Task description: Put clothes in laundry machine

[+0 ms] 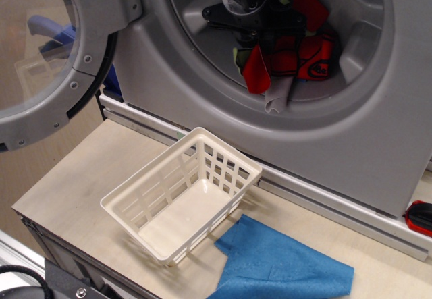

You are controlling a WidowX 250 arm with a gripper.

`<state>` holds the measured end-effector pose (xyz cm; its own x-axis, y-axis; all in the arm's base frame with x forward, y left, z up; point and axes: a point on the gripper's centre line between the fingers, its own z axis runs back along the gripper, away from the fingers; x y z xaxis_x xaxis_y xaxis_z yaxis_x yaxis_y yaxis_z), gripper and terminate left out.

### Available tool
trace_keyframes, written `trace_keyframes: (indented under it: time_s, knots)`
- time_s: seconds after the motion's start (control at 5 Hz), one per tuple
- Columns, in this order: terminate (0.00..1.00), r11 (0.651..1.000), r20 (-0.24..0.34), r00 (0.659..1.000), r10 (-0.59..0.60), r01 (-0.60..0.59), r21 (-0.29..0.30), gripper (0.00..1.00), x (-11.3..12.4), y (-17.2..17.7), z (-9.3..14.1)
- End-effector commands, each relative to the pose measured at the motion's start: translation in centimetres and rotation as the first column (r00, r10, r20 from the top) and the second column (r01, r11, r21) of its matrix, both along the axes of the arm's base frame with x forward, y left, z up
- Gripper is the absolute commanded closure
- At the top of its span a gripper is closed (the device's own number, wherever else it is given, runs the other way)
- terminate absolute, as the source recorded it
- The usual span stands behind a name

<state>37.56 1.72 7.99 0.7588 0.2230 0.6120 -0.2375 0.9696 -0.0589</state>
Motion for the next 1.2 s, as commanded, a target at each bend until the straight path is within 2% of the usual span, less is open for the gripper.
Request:
trace_keyframes:
  time_s: [0.0, 0.4, 0.6, 0.8, 1.0]
  knots:
    - [0.00, 1.000, 0.057, 0.998, -0.013, 0.014, -0.020, 0.00, -2.4, 0.0, 2.3]
    - [0.00, 0.996, 0.051, 0.995, -0.088, 0.089, -0.030, 0.00, -6.1, -1.7, 4.8]
    - [0.00, 0.991, 0.002, 0.993, -0.121, 0.121, -0.061, 0.00, -7.5, -3.3, 6.3]
    - [0.00, 0.986, -0.080, 0.985, -0.150, 0.143, -0.085, 0.00, -8.0, -4.5, 7.0]
    - [0.00, 0.986, -0.080, 0.985, -0.150, 0.143, -0.085, 0.00, -8.0, -4.5, 7.0]
